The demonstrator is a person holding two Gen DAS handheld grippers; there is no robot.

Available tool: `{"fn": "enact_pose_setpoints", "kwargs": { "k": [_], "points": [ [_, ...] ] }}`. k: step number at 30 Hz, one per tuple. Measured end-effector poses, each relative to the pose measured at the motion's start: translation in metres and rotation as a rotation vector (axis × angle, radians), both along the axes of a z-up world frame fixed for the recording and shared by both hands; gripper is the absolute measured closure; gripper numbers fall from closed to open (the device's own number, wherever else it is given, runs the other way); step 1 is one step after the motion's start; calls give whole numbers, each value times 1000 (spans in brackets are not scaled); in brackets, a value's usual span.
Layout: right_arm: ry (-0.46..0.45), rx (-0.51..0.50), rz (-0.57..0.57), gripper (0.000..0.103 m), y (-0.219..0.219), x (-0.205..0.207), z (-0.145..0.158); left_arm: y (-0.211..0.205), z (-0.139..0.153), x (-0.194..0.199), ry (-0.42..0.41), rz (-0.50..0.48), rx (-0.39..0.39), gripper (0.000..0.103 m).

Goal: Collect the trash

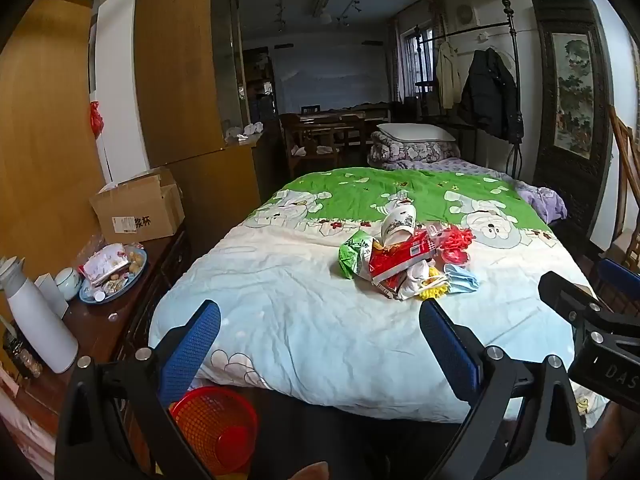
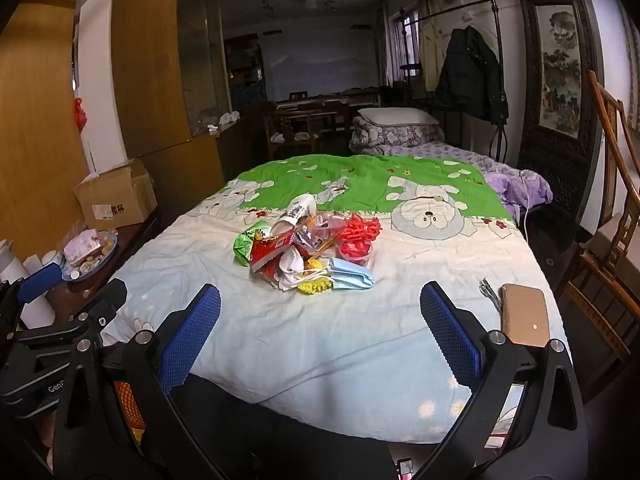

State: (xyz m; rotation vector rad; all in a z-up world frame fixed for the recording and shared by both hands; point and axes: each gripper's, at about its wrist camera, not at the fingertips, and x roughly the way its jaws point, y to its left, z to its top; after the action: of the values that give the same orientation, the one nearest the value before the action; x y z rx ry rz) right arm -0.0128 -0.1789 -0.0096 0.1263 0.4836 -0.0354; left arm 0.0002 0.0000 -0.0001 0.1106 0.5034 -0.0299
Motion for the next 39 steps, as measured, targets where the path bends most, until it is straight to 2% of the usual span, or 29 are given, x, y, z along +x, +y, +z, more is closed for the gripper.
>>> {"fn": "enact_pose_setpoints", "kwargs": {
  "k": [10, 18, 27, 39],
  "points": [
    [3, 1, 3, 7, 2, 0, 0, 0, 0, -1, -2, 1, 7, 6],
    [3, 4, 4, 7, 2, -1, 0, 11, 3, 1, -7, 10, -16, 6],
    [2, 6, 2, 7, -2, 1, -1, 2, 4, -1, -19, -7, -12, 6],
    [-2, 35, 2, 7, -3, -2, 1, 6, 0, 4, 2, 9, -15, 6]
  ]
}}
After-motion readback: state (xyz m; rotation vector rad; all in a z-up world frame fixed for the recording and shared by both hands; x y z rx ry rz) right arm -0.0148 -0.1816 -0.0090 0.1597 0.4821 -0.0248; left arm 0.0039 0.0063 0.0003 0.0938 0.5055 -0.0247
